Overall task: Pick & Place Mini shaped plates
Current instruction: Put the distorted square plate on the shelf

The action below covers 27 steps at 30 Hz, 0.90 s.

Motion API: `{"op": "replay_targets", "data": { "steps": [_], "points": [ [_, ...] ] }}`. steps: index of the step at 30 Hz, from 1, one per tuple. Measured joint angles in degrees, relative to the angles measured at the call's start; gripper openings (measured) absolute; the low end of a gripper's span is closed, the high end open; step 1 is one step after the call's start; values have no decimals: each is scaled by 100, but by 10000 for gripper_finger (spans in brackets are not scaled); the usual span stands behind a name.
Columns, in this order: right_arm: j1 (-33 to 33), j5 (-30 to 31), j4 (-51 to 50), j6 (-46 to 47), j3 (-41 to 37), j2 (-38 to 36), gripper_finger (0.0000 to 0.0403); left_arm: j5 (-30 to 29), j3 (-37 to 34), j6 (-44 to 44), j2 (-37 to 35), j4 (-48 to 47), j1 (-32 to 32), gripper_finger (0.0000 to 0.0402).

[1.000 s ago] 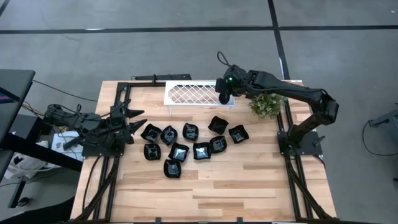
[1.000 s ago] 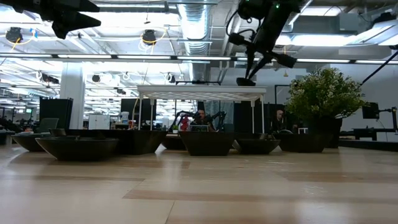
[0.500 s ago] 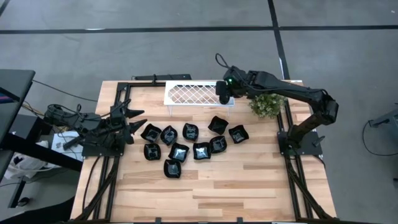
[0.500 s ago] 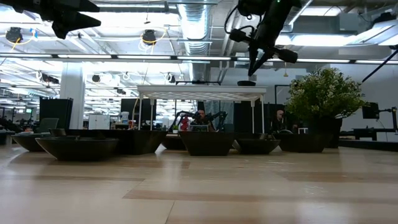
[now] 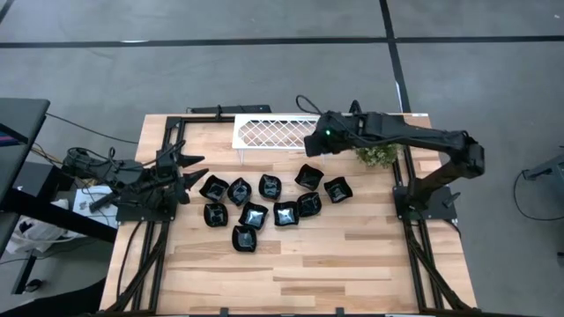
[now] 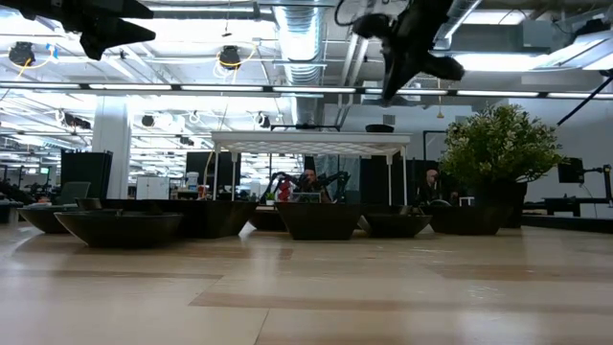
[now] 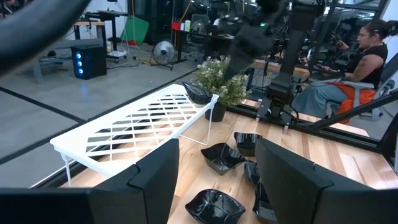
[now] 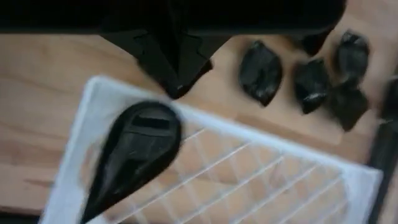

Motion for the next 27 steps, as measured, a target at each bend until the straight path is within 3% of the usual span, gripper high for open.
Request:
{"op": "replay_targets", "data": {
  "steps": [13, 27],
  "points": [
    [1350, 184, -1567, 910, -4, -189, 1, 18, -2, -21, 0, 61, -2, 214],
    [2644, 736, -1516, 856, -7, -127, 4, 23, -2, -23, 0, 133, -2, 214]
  ]
}}
